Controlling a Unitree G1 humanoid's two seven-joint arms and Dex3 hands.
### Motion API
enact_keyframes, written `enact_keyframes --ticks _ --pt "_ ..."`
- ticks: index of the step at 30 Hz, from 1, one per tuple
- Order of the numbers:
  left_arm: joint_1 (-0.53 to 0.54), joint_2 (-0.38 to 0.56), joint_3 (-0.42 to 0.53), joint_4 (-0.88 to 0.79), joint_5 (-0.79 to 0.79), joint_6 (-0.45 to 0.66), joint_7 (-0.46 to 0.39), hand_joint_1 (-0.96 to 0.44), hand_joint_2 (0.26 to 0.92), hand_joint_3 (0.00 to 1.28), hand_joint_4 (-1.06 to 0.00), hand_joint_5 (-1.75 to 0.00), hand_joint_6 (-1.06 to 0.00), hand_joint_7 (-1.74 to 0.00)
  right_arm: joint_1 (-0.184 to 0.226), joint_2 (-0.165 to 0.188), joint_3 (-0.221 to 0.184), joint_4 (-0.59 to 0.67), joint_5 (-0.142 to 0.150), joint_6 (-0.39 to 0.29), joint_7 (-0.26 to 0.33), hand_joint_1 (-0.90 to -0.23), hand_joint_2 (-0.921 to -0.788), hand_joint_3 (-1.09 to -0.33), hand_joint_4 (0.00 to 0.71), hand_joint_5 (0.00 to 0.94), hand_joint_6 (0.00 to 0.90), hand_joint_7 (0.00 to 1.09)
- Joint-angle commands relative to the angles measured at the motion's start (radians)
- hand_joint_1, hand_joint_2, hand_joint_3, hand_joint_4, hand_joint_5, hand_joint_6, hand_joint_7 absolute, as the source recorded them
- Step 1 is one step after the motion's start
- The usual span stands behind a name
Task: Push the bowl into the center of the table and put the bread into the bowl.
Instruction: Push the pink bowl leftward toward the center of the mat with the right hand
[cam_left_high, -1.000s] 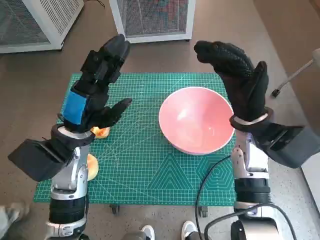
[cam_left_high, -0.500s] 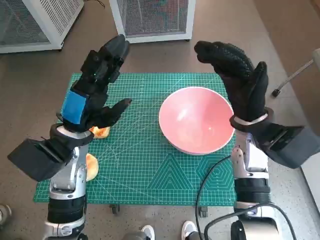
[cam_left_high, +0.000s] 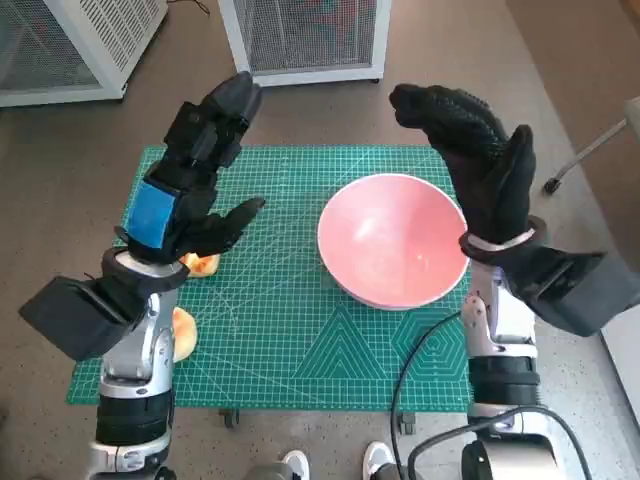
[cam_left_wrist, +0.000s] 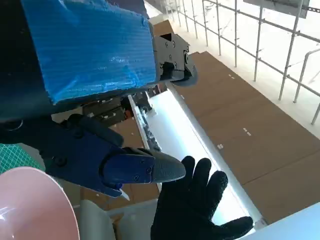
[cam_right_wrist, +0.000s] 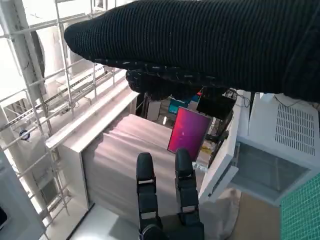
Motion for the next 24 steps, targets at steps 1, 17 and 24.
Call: enact_keyframes --ticks 1,17,24 --pt "-0.008 -0.002 -0.001 -0.007 -0.001 -0.012 0.004 -0.68 0.921 0.32 -0.2 0.0 -0.07 -0.45 0.005 -0.035 -0.034 0.052 0.012 -0.001 0.016 -0.67 -0.921 -0.753 0.182 0.0 0.106 0.38" --pt "-0.005 -0.016 0.001 0.009 -0.006 -0.026 0.011 -0.67 0.921 0.31 -0.21 0.0 -0.07 -0.46 -0.054 -0.145 -0.154 0.423 -0.034 -0.113 -0.056 -0.635 -0.921 -0.746 0.193 0.001 0.148 0.31" --pt "-0.004 -0.02 0.004 0.021 -0.01 -0.034 0.009 -0.68 0.921 0.32 -0.21 0.0 -0.07 -0.46 -0.07 -0.178 -0.178 0.562 -0.068 -0.122 -0.125 -0.644 -0.921 -0.738 0.198 0.001 0.19 0.23"
